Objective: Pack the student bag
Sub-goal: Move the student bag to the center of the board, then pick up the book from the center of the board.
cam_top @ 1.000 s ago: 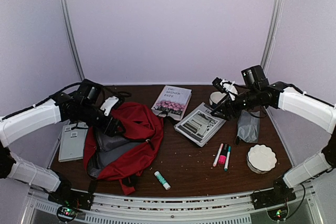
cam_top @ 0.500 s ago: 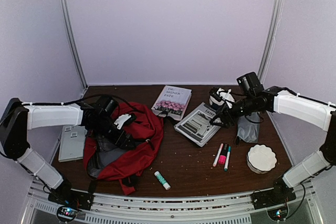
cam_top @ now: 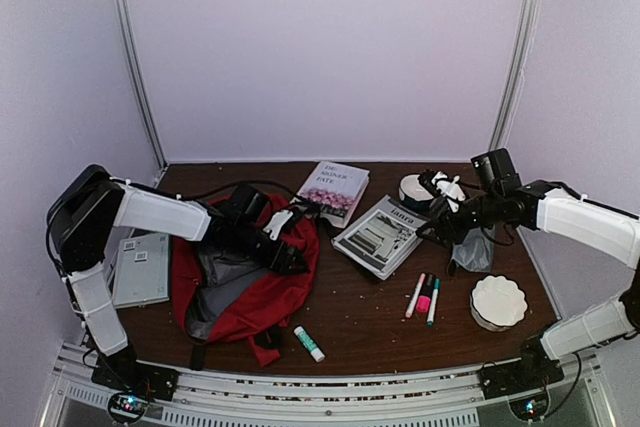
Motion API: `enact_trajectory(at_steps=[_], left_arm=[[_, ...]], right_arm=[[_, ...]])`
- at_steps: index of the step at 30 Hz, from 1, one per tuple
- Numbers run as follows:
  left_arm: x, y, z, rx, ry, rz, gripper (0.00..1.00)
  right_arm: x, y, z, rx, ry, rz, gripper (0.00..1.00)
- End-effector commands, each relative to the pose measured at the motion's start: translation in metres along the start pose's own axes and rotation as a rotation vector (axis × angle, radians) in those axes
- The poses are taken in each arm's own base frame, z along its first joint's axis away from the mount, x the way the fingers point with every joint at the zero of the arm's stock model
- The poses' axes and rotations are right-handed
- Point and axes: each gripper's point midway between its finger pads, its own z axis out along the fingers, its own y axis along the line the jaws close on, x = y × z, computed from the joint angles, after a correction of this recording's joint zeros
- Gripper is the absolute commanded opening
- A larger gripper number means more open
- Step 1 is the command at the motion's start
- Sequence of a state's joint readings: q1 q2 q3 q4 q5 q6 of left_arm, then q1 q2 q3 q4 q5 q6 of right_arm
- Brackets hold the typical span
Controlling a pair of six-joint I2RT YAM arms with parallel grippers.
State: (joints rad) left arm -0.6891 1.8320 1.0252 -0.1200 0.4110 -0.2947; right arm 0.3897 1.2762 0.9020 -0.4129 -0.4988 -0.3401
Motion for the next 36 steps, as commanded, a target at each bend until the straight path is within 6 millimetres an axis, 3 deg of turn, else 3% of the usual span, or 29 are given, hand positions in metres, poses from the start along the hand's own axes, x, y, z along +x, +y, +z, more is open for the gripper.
enact_trajectory(at_steps=[1, 3, 6, 10, 13, 17, 20, 24, 26, 27, 32, 36], left_arm=[[-0.084, -0.003, 0.007, -0.037, -0.264, 0.056, 0.72], [-0.089, 0.004, 0.003, -0.088, -0.262, 0.033, 0.71], [-0.08, -0.012, -0.014, -0.05, -0.27, 0.014, 0.73], [-0.052, -0.042, -0.032, -0.031, -0.2, 0.058, 0.74], [-0.039, -0.076, -0.043, -0.023, -0.151, 0.132, 0.74], [-0.034, -0.107, -0.054, -0.065, -0.146, 0.224, 0.73], [-0.055, -0.12, -0.056, -0.064, -0.191, 0.228, 0.72], [-0.105, -0.119, -0.05, -0.156, -0.259, 0.239, 0.75], [-0.126, -0.111, -0.037, -0.225, -0.254, 0.244, 0.78], [-0.146, -0.114, -0.037, -0.248, -0.277, 0.246, 0.78], [-0.18, -0.095, -0.004, -0.298, -0.271, 0.195, 0.82], [-0.193, -0.074, 0.017, -0.272, -0.268, 0.095, 0.82]], right_arm=[[-0.006, -0.031, -0.006, 0.114, -0.068, 0.062, 0.67], [-0.011, -0.04, -0.01, 0.15, -0.077, 0.103, 0.67], [-0.019, -0.044, -0.016, 0.163, -0.089, 0.179, 0.65], [-0.02, -0.047, -0.017, 0.159, -0.098, 0.333, 0.62], [-0.018, -0.046, -0.016, 0.132, -0.107, 0.445, 0.57], [-0.012, -0.04, -0.007, 0.075, -0.051, 0.591, 0.59], [-0.003, -0.034, 0.007, 0.023, -0.01, 0.7, 0.54], [0.005, -0.031, 0.02, -0.018, 0.012, 0.809, 0.5], [0.015, -0.034, 0.026, 0.006, 0.033, 0.86, 0.5], [0.019, -0.036, 0.027, 0.014, 0.034, 0.883, 0.49], [0.039, -0.029, 0.042, -0.014, 0.074, 0.991, 0.46], [0.053, -0.026, 0.058, -0.047, 0.091, 1.057, 0.45]])
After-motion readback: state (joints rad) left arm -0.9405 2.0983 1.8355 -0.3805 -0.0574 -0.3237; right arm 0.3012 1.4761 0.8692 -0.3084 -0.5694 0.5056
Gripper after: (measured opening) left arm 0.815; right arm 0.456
